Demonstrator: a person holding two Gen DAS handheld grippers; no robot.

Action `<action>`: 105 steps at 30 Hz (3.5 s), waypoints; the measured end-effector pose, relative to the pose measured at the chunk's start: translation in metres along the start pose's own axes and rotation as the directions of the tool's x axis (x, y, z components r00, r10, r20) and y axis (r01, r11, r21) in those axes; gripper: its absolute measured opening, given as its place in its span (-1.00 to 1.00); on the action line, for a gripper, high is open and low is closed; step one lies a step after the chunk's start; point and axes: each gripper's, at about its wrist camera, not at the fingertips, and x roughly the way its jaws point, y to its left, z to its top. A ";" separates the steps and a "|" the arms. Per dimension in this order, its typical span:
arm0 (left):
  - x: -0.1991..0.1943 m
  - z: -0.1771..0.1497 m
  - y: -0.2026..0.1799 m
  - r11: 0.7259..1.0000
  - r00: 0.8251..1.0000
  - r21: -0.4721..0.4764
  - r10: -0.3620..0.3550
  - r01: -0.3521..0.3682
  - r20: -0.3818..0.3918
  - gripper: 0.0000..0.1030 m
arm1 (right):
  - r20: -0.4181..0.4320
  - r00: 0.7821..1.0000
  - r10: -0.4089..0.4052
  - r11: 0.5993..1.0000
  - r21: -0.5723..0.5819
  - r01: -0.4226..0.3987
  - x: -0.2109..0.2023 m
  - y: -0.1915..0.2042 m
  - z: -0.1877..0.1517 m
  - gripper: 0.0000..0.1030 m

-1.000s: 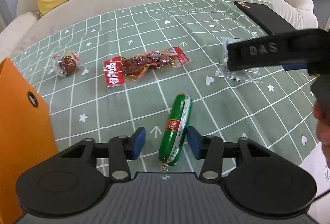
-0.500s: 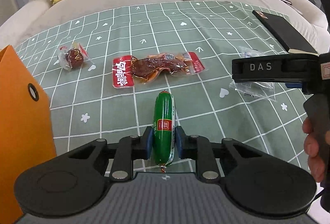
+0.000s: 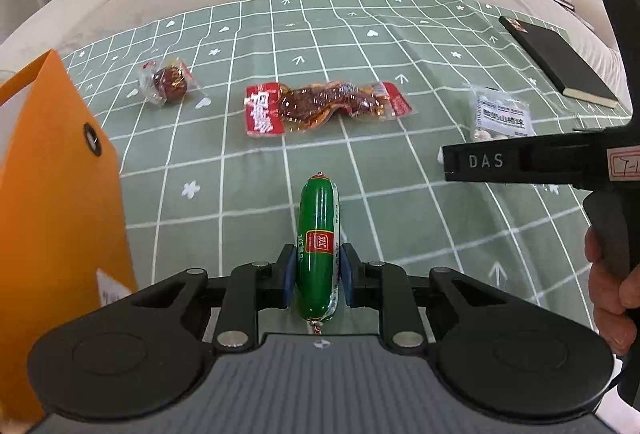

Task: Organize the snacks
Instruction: 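Grasp the green sausage with the left gripper while the right gripper moves over the yogurt ball packet, then lift the green sausage with the left gripper while the right gripper grasps the yogurt ball packet, then carry the sausage and yogurt ball packet over the orange box with both grippers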

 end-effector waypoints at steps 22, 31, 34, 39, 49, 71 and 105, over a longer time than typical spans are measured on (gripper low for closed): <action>-0.052 -0.072 0.018 1.000 1.000 -0.007 -0.007 0.007 -0.024 -0.52 | -0.181 0.964 0.196 0.943 -0.233 -0.236 -0.092 0.033 -0.099 0.42; -0.067 -0.091 0.028 0.999 0.999 -0.020 -0.035 0.035 -0.031 -0.52 | -0.176 0.936 0.305 0.902 -0.261 -0.343 -0.119 0.044 -0.131 0.43; -0.069 -0.094 0.034 0.998 0.999 -0.036 -0.047 0.046 -0.028 -0.51 | -0.154 0.936 0.316 0.904 -0.251 -0.347 -0.121 0.046 -0.136 0.45; -0.068 -0.095 0.039 0.996 0.998 -0.056 -0.070 0.069 -0.009 -0.50 | -0.125 0.935 0.332 0.918 -0.185 -0.351 -0.124 0.044 -0.140 0.61; -0.062 -0.084 0.051 0.981 0.993 -0.162 -0.114 0.107 -0.034 -0.17 | -0.055 0.966 0.254 0.962 -0.093 -0.258 -0.112 0.047 -0.131 0.60; -0.071 -0.088 0.034 0.994 0.997 -0.095 -0.066 0.062 -0.036 -0.52 | -0.037 0.980 0.197 0.950 -0.241 -0.200 -0.117 0.063 -0.135 0.21; -0.191 -0.033 0.201 0.906 0.974 -0.423 0.072 0.027 0.214 -0.52 | 0.189 0.840 0.508 0.841 -0.319 -0.437 -0.212 0.174 -0.012 0.20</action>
